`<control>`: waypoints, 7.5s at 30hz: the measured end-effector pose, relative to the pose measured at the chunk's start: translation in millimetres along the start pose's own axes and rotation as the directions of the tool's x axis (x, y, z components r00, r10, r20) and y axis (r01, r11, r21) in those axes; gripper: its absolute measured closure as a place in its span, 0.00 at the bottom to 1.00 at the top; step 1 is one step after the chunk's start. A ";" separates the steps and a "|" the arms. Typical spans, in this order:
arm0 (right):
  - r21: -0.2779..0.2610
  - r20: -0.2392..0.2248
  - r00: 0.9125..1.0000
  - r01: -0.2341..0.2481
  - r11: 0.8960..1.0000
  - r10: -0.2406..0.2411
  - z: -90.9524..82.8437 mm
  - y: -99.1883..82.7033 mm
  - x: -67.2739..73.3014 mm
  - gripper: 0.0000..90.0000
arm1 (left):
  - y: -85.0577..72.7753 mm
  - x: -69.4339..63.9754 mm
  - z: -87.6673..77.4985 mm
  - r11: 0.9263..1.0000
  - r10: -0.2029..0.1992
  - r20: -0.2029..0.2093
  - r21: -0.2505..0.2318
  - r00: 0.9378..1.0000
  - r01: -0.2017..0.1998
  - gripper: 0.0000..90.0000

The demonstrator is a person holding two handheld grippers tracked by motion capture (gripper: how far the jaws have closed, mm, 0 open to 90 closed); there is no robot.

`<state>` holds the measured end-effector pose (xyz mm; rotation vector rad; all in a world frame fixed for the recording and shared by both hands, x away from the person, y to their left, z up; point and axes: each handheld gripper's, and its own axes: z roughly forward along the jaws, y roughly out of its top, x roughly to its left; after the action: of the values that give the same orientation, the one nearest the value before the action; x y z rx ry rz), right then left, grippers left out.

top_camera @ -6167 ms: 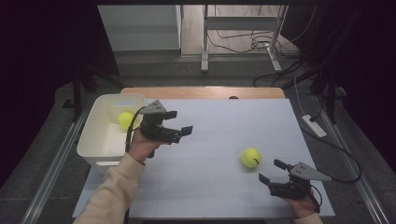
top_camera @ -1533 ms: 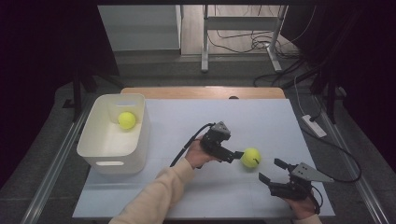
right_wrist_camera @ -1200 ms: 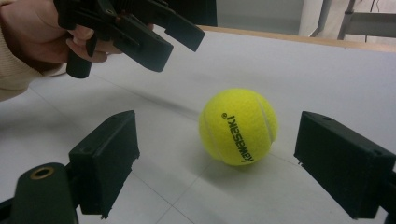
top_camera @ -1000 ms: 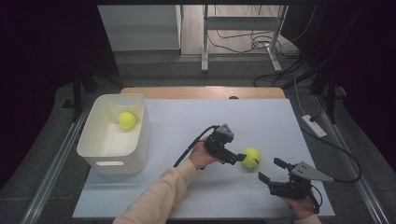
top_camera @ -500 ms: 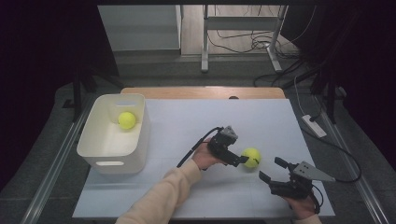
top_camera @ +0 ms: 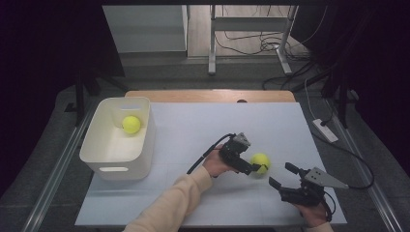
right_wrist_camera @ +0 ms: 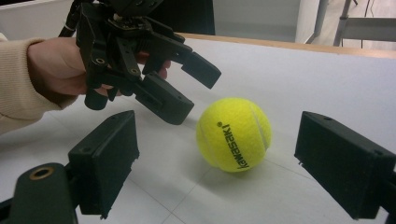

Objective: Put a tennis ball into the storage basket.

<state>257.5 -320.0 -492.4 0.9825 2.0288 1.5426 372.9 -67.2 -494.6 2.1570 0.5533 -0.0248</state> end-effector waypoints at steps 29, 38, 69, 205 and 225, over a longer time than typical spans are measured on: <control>-0.003 -0.001 1.000 0.001 1.000 -0.001 -1.3 0.3 0.1 0.14 | 2.4 -5.0 33.3 0.999 0.015 0.014 0.038 1.000 -0.015 0.14; -0.004 0.000 1.000 0.003 1.000 -0.003 -1.3 0.0 -0.1 0.14 | 3.5 -5.5 35.6 0.997 0.046 -0.005 0.058 0.999 -0.046 0.30; 0.002 0.003 1.000 0.003 1.000 -0.003 -0.7 -1.1 1.1 0.14 | 6.0 6.4 -13.8 0.999 0.005 -0.011 -0.047 1.000 -0.005 0.31; 0.029 0.011 1.000 0.009 1.000 -0.009 3.9 -3.7 -0.9 0.14 | -8.9 21.0 -220.7 0.939 -0.109 -0.281 -0.344 0.953 0.006 0.31; 0.029 0.011 1.000 0.007 1.000 -0.008 4.5 -3.5 -0.8 0.14 | -16.7 24.5 -242.0 0.931 -0.135 -0.317 -0.364 0.939 0.011 0.31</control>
<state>260.1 -318.1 -497.2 0.9909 2.0498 1.5045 344.9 137.4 -365.0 1.7879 0.7721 0.3861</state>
